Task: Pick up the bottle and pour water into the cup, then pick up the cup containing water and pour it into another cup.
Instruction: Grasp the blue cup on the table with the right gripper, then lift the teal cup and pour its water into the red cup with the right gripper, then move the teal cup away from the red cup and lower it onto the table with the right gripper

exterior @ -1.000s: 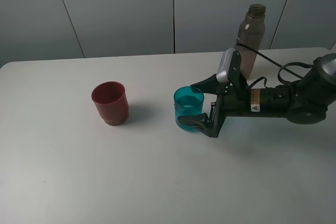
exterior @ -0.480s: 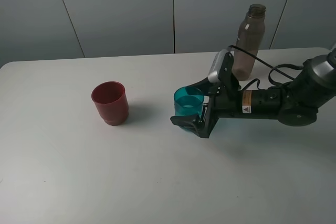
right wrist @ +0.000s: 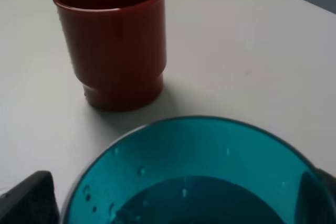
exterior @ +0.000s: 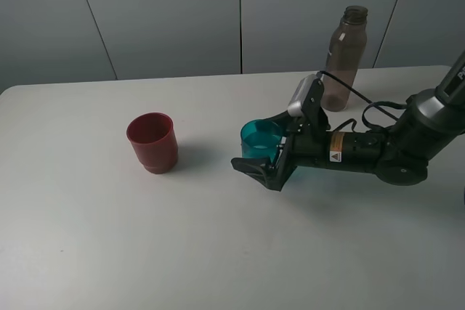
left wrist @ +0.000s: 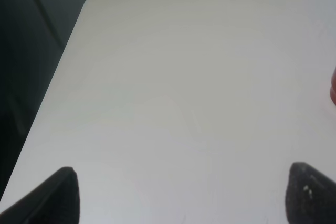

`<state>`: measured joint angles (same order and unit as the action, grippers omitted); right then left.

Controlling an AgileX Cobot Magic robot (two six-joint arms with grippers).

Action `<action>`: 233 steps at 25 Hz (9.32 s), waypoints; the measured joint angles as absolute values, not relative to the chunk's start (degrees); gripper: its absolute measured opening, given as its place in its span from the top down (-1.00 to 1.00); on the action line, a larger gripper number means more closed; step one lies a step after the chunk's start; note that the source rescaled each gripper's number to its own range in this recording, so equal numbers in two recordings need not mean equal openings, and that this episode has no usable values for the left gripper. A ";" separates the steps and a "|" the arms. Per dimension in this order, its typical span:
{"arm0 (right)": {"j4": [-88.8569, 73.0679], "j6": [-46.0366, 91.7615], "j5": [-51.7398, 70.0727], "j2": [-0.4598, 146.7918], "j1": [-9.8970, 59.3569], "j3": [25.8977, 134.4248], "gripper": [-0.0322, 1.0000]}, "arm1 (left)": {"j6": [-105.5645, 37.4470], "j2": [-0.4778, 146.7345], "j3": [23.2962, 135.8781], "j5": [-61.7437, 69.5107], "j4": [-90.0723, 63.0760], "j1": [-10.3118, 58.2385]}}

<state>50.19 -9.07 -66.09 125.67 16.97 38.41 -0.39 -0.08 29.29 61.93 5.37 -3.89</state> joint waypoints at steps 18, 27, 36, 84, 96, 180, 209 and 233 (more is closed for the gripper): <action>48.65 -3.93 -66.81 126.49 16.97 38.41 -0.99 | -0.39 -0.08 29.29 61.93 5.37 -3.89; 48.87 -3.40 -66.81 126.49 16.97 38.41 0.78 | -0.39 -0.08 29.29 61.93 5.37 -3.89; 48.87 -3.40 -66.81 126.49 17.06 38.41 0.78 | 0.00 -0.08 29.29 61.93 5.37 -3.89; 56.96 -38.55 -32.17 126.34 33.42 81.43 0.78 | 0.00 -0.08 29.29 61.93 5.37 -3.89; 58.15 -32.46 -30.02 130.58 34.79 87.08 0.78 | 0.00 -0.08 29.29 61.93 5.37 -3.89; 58.76 52.45 -41.23 130.63 35.01 87.08 0.78 | -0.39 -0.08 29.29 61.93 5.37 -3.89; 57.84 65.78 -43.71 130.63 36.05 87.11 0.78 | -0.39 -0.08 29.29 61.93 5.37 -3.89; 52.42 -39.84 -39.51 129.88 29.00 83.11 0.78 | -0.39 -0.08 29.29 61.93 5.37 -3.89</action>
<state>52.42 -39.84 -39.51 129.88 29.00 83.11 -0.39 -0.08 29.29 61.93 5.37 -3.89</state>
